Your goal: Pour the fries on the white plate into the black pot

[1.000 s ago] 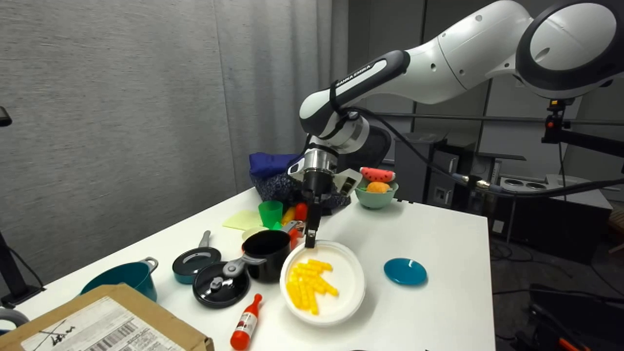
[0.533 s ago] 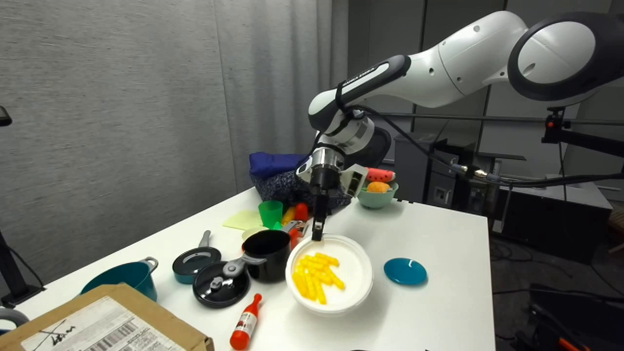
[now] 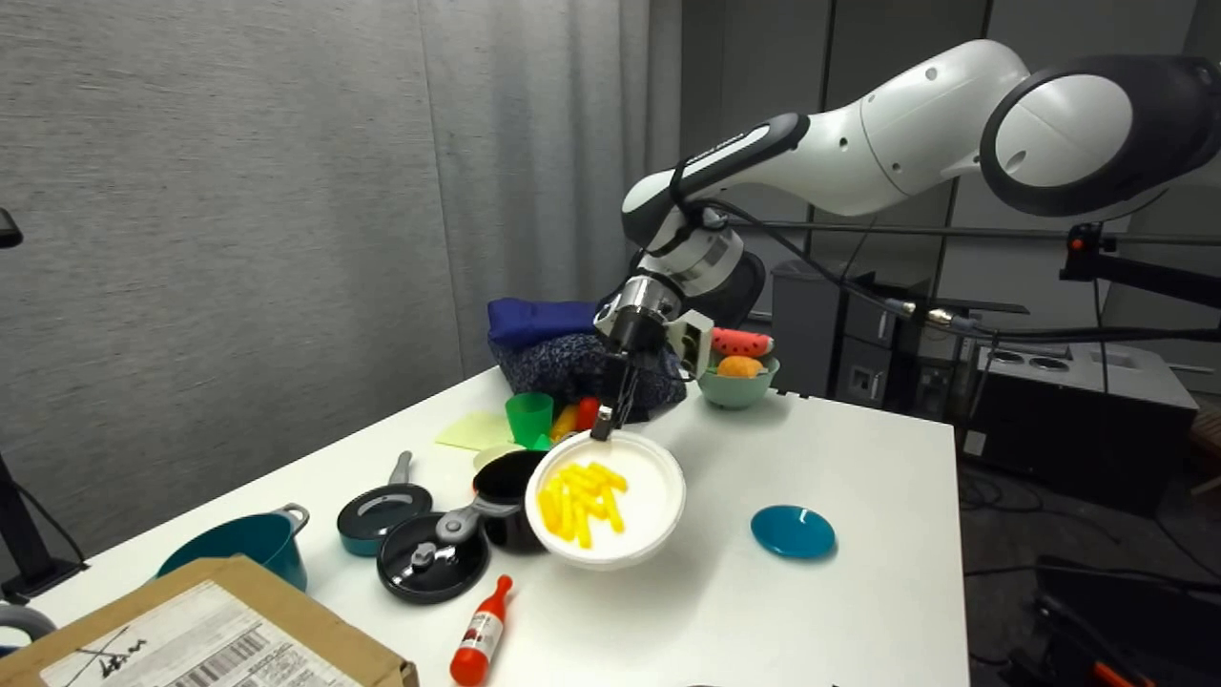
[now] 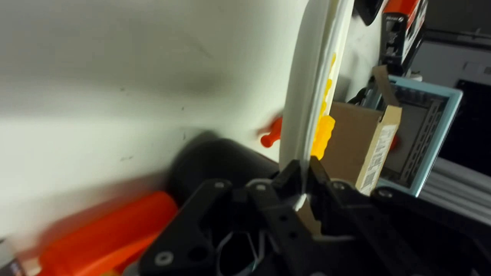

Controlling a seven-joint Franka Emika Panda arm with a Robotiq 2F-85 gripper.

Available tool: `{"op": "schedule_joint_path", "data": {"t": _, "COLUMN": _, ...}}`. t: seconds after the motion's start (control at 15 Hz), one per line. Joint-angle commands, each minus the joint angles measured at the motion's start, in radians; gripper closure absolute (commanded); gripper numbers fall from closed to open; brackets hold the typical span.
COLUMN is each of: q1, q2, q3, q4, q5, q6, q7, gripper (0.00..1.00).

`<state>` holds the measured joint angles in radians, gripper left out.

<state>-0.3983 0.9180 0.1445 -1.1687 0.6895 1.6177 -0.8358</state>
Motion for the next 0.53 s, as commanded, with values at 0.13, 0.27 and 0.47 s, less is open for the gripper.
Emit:
{"op": "schedule_joint_path", "data": {"t": 0.13, "q1": 0.007, "q2": -0.030, "q3": -0.012, "q4": 0.040, "q5": 0.048, "q6": 0.092, "q7": 0.096, "gripper": 0.98}}
{"op": "schedule_joint_path", "data": {"t": 0.27, "q1": 0.002, "q2": -0.033, "q3": -0.015, "q4": 0.038, "q5": 0.056, "q6": 0.116, "q7": 0.123, "gripper": 0.98}}
{"op": "schedule_joint_path", "data": {"t": 0.47, "q1": -0.001, "q2": -0.039, "q3": -0.022, "q4": 0.027, "q5": 0.067, "q6": 0.159, "q7": 0.152, "gripper": 0.98}}
